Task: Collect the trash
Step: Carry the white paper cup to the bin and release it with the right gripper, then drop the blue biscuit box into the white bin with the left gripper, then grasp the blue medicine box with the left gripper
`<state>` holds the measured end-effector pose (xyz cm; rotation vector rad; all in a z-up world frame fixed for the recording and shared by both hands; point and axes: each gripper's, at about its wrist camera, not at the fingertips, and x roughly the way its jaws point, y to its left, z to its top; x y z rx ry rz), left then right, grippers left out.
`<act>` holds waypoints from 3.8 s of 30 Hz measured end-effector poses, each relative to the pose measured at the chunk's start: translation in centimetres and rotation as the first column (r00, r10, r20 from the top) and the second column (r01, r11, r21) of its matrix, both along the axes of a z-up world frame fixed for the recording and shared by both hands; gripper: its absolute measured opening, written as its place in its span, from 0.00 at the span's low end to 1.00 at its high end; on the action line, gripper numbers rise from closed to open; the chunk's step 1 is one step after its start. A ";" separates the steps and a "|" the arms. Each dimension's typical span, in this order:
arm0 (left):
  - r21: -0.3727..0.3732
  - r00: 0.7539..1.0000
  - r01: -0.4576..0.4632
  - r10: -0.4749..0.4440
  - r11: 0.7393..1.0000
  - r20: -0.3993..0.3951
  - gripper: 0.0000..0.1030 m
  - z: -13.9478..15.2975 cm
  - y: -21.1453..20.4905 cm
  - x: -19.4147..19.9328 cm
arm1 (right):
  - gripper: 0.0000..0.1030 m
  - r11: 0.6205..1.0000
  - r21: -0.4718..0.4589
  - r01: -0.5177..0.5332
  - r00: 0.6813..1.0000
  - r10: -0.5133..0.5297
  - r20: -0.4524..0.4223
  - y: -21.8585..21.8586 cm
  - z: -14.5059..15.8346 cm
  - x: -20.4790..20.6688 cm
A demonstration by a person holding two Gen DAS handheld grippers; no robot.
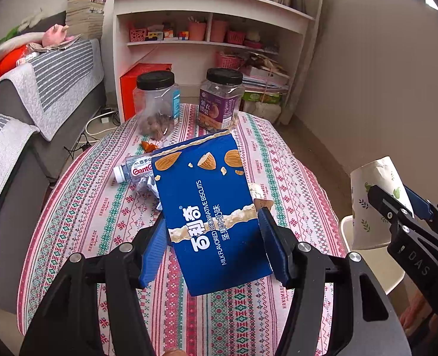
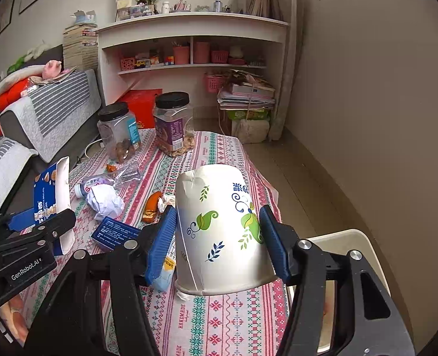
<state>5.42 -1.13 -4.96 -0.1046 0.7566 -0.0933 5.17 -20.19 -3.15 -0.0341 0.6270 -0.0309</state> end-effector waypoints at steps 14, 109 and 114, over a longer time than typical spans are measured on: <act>-0.006 0.995 0.093 -0.093 0.996 -0.024 0.57 -1.2 -4.8 0.1 | 0.55 0.959 0.044 0.278 0.959 -0.276 -0.060 -9.8 -0.4 -0.6; -0.026 0.806 -0.359 0.296 0.933 -0.513 0.84 -11.0 -0.2 13.7 | 0.93 0.956 0.014 0.292 0.948 -0.287 -0.136 -2.6 -2.6 2.9; 0.154 0.838 -0.189 0.241 0.970 -0.490 0.86 -11.9 -2.2 14.4 | 0.93 0.958 0.029 0.285 0.945 -0.276 -0.174 -2.2 -3.3 3.4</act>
